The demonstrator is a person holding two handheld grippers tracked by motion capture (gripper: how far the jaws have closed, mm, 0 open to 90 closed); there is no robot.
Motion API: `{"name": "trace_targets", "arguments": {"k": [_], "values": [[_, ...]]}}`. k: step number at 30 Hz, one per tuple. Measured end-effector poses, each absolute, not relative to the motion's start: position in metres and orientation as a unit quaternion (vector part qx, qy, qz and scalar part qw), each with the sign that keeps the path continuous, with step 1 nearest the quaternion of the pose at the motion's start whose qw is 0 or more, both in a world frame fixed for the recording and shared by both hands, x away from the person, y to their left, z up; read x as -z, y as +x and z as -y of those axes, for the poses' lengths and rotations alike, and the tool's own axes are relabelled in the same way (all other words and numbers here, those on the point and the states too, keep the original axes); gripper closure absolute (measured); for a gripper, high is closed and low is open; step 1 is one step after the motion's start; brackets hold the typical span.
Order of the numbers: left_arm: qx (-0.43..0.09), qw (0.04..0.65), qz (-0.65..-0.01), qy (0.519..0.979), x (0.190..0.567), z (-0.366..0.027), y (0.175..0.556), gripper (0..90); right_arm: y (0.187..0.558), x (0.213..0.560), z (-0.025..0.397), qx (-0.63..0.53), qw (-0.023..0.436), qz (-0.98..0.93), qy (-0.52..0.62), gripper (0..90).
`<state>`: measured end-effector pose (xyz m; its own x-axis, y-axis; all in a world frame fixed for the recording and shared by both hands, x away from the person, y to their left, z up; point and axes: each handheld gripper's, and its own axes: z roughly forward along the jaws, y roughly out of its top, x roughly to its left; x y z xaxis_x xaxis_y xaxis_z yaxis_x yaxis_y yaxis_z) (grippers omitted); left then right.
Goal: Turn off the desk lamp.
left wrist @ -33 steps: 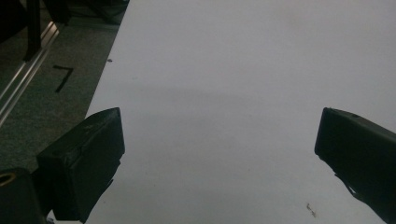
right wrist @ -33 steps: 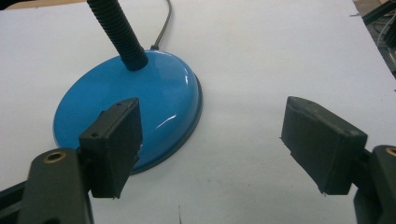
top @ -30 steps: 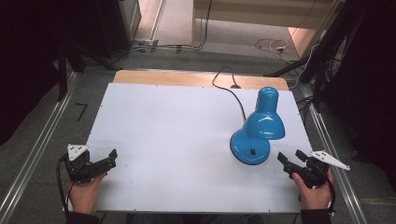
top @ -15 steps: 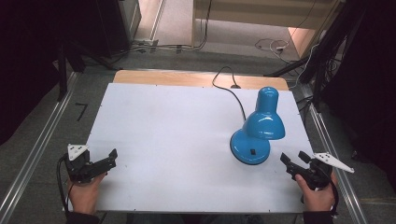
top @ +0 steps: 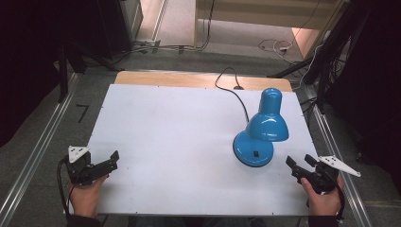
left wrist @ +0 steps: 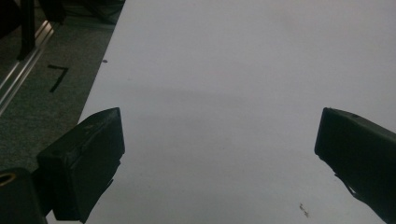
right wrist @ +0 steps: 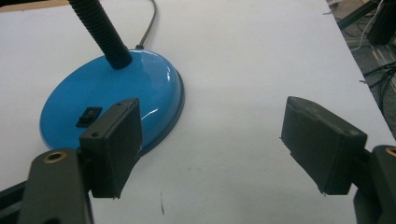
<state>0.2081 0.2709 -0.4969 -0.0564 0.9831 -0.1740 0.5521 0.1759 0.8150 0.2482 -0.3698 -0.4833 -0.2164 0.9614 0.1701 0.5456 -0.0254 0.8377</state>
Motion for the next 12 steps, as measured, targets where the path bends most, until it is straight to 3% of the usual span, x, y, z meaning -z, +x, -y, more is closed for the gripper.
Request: {"name": "trace_targets", "arguments": {"k": [12], "values": [[-0.283, 0.379, -0.662, 0.582, 0.497, -0.267, 0.213, 2.0, 0.249, 0.495, 0.388, -0.365, 0.254, -0.645, 0.621, 14.4]]}}
